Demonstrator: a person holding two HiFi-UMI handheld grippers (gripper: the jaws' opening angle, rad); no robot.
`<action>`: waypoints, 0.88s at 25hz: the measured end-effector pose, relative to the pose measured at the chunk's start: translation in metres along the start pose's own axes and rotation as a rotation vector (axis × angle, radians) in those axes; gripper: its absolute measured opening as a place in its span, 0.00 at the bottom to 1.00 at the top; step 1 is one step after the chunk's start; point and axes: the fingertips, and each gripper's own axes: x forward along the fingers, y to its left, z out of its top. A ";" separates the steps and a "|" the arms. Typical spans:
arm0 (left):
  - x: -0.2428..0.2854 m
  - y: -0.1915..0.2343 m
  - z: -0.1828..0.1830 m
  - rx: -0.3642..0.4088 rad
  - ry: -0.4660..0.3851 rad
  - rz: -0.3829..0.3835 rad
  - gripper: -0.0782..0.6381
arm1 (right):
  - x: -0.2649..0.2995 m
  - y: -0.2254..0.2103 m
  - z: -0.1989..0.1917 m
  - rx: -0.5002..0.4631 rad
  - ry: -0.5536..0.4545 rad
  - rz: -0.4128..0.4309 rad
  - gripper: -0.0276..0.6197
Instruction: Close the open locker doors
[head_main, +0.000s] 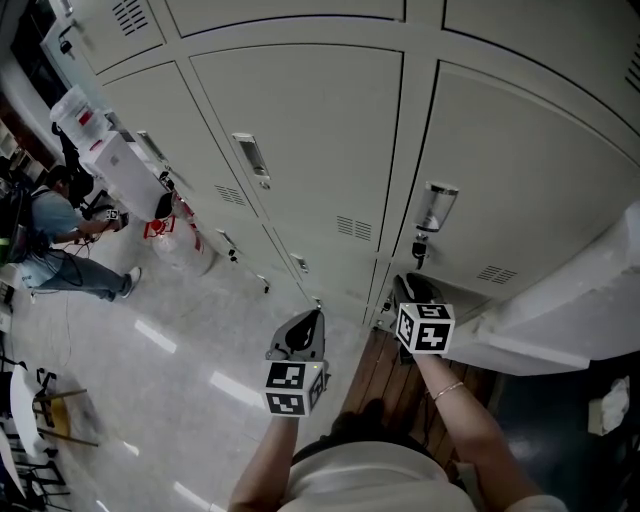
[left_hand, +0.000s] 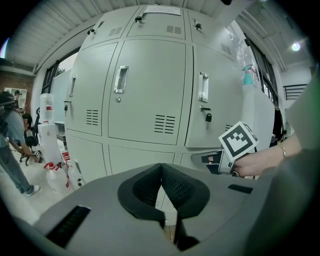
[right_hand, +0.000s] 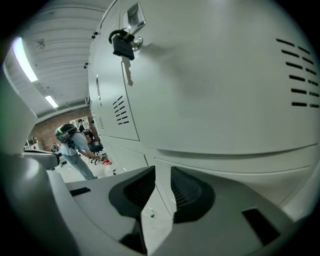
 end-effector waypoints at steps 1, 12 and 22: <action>0.000 -0.001 0.000 0.001 -0.001 -0.003 0.14 | -0.003 0.002 0.001 0.002 -0.006 0.005 0.18; -0.008 -0.022 -0.003 0.022 -0.019 -0.065 0.14 | -0.071 0.015 0.004 0.026 -0.093 0.021 0.16; -0.019 -0.046 -0.003 0.054 -0.035 -0.141 0.14 | -0.150 0.017 0.003 0.063 -0.179 -0.011 0.11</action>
